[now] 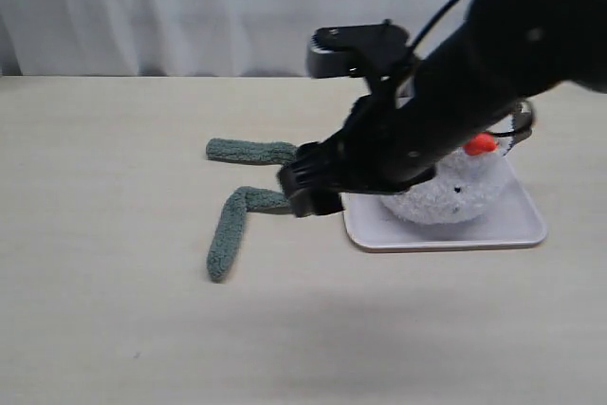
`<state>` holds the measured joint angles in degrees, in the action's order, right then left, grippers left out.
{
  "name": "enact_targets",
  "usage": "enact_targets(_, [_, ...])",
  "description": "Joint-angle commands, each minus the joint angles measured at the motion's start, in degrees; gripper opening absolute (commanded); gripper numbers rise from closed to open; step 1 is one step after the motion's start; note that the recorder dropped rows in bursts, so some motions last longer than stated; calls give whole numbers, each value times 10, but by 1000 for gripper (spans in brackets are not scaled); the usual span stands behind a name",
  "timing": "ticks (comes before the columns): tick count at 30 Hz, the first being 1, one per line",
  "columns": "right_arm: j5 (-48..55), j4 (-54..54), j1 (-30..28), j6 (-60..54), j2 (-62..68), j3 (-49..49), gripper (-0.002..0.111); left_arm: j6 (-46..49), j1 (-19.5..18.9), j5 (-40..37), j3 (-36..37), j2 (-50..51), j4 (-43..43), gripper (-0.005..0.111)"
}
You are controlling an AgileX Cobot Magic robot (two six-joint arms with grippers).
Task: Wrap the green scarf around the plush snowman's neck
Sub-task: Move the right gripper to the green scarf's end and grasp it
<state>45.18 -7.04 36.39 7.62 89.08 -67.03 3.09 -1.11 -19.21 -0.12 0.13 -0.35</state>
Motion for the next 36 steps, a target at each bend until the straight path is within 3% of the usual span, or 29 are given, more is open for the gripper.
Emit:
enact_targets(1, [-51, 21, 52, 37, 90, -54, 72, -3, 5, 6, 1, -1, -4, 0])
enact_targets(19, [-88, 15, 58, 92, 381, -265, 72, -3, 5, 6, 1, -1, -4, 0])
enact_targets(32, [-92, 43, 58, 124, 443, -303, 71, -3, 5, 6, 1, -1, -4, 0])
enact_targets(36, [-63, 61, 58, 131, 447, -303, 61, -3, 5, 6, 1, -1, -4, 0])
